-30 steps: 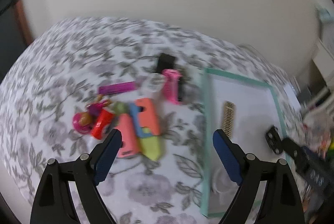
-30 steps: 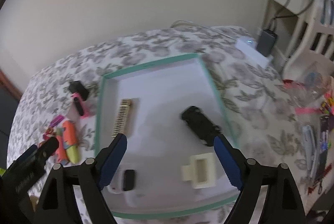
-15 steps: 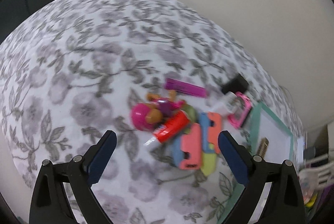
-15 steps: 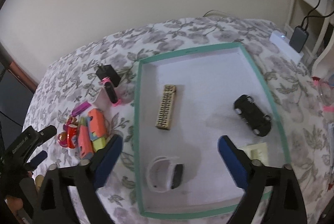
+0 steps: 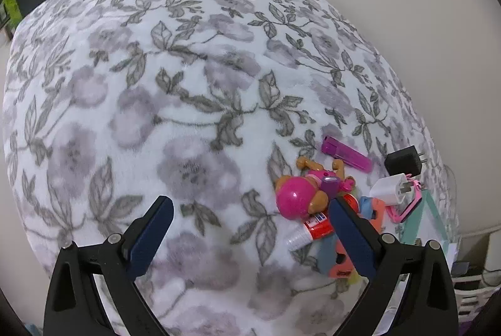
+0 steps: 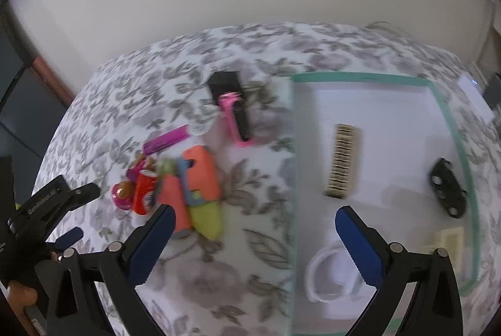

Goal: Organize rigid objects
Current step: 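Move both tools back toward the remaining pile, then grasp the pink-haired doll with the left tool while the right tool grasps the orange-green fidget toy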

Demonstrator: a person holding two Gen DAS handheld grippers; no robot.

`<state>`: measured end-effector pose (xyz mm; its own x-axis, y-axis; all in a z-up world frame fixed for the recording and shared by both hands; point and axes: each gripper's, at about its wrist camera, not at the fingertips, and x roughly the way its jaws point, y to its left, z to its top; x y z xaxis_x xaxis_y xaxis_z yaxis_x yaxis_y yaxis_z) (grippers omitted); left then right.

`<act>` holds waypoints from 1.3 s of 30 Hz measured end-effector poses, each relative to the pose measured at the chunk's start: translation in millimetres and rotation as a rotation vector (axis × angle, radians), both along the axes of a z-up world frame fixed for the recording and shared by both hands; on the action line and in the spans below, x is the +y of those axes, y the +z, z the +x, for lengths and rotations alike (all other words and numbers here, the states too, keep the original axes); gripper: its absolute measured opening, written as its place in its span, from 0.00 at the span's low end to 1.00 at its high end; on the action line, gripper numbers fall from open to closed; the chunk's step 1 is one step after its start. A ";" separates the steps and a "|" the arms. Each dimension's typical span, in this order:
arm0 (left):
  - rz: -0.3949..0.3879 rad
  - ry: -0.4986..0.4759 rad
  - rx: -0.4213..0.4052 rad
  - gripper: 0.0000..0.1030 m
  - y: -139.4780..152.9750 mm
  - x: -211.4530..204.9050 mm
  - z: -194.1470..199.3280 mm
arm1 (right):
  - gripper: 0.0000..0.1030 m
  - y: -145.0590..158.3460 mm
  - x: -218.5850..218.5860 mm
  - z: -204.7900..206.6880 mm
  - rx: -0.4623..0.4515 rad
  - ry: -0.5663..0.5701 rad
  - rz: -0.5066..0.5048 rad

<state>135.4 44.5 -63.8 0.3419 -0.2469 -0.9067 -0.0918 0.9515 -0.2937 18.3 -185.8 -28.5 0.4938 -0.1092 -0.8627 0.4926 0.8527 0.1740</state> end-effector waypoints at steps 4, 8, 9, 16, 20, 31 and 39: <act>0.036 -0.028 -0.016 0.96 -0.2 -2.6 5.9 | 1.00 -7.3 20.5 19.6 0.003 0.061 -0.011; 0.020 -0.046 -0.004 0.96 -4.0 -4.9 11.4 | 0.99 -15.1 30.1 34.6 0.010 0.085 -0.010; 0.018 -0.053 -0.002 0.96 -5.0 -6.7 12.6 | 0.95 -17.2 30.4 37.6 0.011 0.086 -0.005; 0.046 -0.129 0.003 0.96 -15.2 -30.4 22.5 | 0.82 -35.8 23.0 52.7 0.043 0.083 0.015; 0.028 -0.153 0.031 0.96 -23.4 -38.1 26.4 | 0.78 -40.9 15.9 53.4 0.047 0.074 0.016; -0.025 -0.216 0.025 0.46 -24.4 -49.5 24.2 | 0.70 -55.3 8.8 55.9 0.070 0.068 0.068; 0.002 -0.183 0.009 0.46 -24.7 -45.3 25.8 | 0.63 -63.2 18.1 61.2 0.088 0.097 0.063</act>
